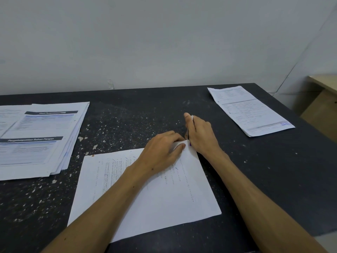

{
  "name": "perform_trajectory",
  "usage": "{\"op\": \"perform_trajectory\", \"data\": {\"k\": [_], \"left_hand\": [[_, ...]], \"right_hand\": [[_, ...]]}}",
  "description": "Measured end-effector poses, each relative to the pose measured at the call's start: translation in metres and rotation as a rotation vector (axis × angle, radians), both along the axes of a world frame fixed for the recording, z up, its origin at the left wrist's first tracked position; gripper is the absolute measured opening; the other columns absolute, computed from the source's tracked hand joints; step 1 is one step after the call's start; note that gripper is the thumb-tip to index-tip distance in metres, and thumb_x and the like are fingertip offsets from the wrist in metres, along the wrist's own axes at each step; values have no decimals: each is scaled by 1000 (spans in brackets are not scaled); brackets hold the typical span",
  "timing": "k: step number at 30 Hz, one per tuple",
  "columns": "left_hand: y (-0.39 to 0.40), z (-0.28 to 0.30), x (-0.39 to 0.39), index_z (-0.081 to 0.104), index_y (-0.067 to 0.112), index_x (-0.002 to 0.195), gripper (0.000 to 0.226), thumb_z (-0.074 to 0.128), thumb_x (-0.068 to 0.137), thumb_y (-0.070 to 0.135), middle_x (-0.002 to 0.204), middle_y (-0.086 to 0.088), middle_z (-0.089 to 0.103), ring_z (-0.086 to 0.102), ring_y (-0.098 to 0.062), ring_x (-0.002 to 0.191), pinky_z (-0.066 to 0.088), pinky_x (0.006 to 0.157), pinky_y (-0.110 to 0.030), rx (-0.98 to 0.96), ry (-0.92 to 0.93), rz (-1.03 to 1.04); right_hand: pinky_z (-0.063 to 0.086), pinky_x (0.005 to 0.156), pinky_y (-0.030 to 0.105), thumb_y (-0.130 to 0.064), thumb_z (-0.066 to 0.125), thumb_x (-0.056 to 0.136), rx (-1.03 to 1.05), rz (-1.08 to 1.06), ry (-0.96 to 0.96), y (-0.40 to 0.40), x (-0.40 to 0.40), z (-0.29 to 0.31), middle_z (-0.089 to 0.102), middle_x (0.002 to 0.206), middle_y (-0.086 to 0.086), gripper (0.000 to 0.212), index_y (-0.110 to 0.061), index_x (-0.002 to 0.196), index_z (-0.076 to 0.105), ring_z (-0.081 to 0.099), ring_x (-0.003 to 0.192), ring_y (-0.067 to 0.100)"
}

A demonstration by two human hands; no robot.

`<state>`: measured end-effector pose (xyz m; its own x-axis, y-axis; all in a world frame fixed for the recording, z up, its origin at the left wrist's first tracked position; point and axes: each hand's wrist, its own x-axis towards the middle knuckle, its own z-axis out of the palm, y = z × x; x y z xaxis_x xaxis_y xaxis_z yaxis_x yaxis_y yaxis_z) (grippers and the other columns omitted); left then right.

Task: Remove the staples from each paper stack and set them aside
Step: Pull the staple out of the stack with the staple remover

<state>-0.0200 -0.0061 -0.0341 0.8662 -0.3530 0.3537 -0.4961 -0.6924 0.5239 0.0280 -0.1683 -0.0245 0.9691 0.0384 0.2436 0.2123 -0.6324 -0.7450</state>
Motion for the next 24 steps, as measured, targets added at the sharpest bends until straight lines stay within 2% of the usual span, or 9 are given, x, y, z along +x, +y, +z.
{"op": "perform_trajectory", "data": {"k": [4,8,11,17,21,24], "left_hand": [[0,0,0,72,20,115,20,62,101,29,107,8,70,64,-11,96,54,88,-39,0,0,0],[1,-1,0,72,20,115,20,61,100,29,106,8,70,64,-12,95,54,87,-40,1,-1,0],[1,0,0,72,19,114,20,61,100,29,105,7,70,64,-12,95,54,87,-40,2,-1,-1],[0,0,0,72,18,113,19,62,100,28,104,8,70,64,-11,93,54,85,-38,3,-3,2],[-1,0,-1,72,18,111,17,63,100,27,102,9,69,64,-9,92,53,85,-34,-20,3,-6],[-1,0,-1,71,18,111,17,63,100,27,103,9,69,63,-9,92,53,85,-34,-16,3,-10]], "right_hand": [[43,65,36,-46,36,110,-3,2,-3,1,-1,1,54,65,-3,47,-25,69,46,51,65,14],[52,65,42,-46,35,110,-21,6,-6,1,-4,5,59,66,3,49,-21,71,50,56,62,17],[53,63,44,-46,35,110,-11,7,-7,1,-5,6,59,64,5,50,-18,71,50,55,57,17],[54,67,53,-49,33,110,4,18,-19,0,-6,6,62,65,8,53,-17,71,50,62,66,29],[50,57,54,-44,35,111,15,38,-63,2,-9,7,55,59,3,49,-20,71,48,51,52,20],[50,58,52,-44,36,111,23,32,-71,1,-9,6,54,60,1,48,-22,71,47,50,54,18]]}}
